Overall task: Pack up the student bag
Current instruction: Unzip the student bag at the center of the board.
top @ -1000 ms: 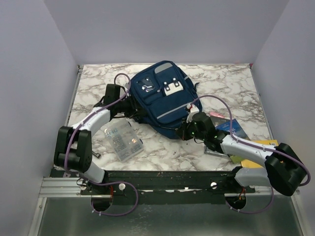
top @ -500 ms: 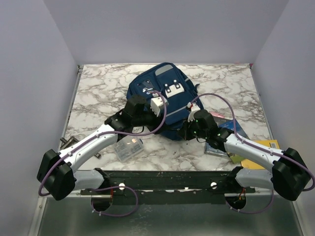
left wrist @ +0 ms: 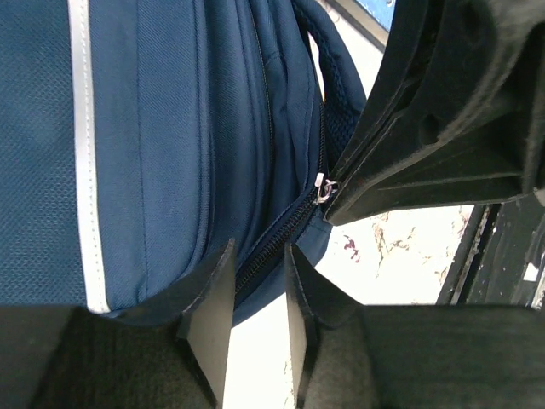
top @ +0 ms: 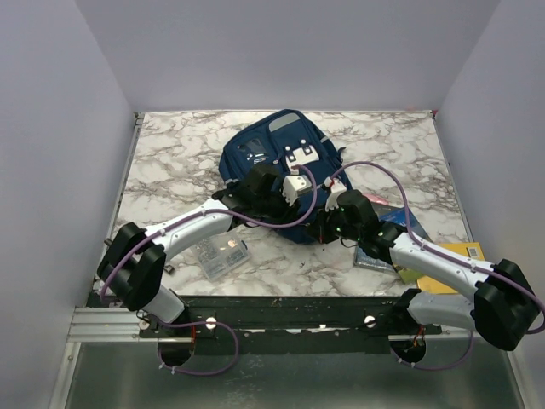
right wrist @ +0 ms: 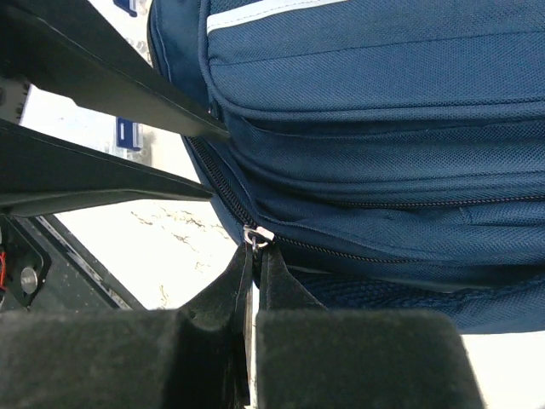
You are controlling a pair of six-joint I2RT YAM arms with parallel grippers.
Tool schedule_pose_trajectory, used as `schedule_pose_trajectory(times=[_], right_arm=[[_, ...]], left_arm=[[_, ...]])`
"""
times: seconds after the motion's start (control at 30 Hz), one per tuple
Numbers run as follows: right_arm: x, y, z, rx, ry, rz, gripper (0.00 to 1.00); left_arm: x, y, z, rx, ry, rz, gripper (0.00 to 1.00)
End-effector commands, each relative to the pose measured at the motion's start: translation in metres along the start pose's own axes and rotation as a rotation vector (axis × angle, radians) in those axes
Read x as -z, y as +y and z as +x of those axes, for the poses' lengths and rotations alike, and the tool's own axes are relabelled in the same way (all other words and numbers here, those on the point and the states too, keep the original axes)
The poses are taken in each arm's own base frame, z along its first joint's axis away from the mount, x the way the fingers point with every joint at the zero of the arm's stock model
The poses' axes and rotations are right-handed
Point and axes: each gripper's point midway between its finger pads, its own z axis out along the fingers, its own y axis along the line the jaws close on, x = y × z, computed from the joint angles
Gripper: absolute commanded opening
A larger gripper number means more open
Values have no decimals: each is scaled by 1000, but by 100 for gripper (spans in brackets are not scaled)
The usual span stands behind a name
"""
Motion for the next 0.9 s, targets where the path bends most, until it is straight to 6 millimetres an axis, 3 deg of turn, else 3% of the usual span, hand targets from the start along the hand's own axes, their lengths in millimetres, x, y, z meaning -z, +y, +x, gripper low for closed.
schedule_pose_trajectory(times=[0.0, 0.13, 0.27, 0.4, 0.5, 0.6, 0.87], right_arm=[[9, 21, -21, 4, -58, -80, 0], [9, 24, -23, 2, -53, -91, 1], [7, 26, -21, -8, -37, -102, 1], [5, 29, -19, -21, -25, -115, 1], [4, 27, -18, -27, -20, -108, 0], [5, 20, -17, -22, -17, -66, 0], [31, -29, -21, 138, 62, 229, 0]], left_arm=[[-9, -5, -7, -25, -10, 35, 30], [-17, -2, -7, -15, -5, 17, 29], [-24, 7, -12, 21, 0, -27, 22], [-30, 12, -15, 86, 8, -55, 29], [-30, 12, -16, 98, 8, -64, 26], [-19, 28, -20, 60, 1, -166, 0], [35, 75, -33, -125, -71, -506, 0]])
